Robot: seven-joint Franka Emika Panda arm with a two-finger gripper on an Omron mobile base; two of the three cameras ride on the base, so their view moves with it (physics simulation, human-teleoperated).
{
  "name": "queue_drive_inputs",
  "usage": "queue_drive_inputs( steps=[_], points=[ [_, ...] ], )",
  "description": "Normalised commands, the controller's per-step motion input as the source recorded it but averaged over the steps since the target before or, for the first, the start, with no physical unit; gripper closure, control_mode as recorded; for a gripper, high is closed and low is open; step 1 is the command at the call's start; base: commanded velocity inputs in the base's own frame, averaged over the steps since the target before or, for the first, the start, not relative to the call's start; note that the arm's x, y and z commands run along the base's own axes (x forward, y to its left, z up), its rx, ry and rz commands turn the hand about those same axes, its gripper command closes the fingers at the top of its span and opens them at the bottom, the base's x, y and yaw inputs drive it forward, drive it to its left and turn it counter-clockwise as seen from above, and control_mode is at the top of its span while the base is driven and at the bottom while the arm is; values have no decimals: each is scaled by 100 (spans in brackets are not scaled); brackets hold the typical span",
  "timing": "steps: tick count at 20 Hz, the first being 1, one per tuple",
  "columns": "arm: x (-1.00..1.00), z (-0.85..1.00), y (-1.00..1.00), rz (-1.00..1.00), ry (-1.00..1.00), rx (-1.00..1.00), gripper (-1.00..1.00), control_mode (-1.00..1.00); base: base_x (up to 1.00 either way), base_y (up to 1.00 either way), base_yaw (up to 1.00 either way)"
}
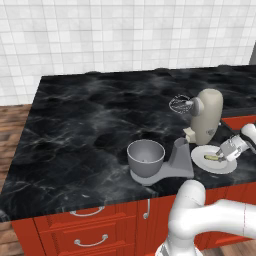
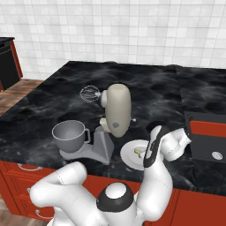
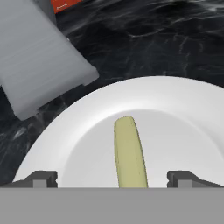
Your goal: Add butter and sugar cubes to the stand mixer bowl and then turn on the stand mixer to begin making frosting.
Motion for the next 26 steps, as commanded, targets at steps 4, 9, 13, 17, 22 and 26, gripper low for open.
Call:
queue_drive_inputs(
  steps=[4,9,13,17,22,26],
  points=[
    [5,-1,-1,23,-5,0,-100,-100,0,0,0],
    [17,-1,0,10,-6,0,-100,-100,0,0,0],
    [4,-15,0,0,-3,0,-100,-100,0,0,0],
    [0,-28,0,0,0,0,-100,-100,0,0,0],
    [1,-27,12,-1,0,0,-100,-100,0,0,0],
    [0,-38,21,-2,0,-4,100,-100,0,0,0]
  ],
)
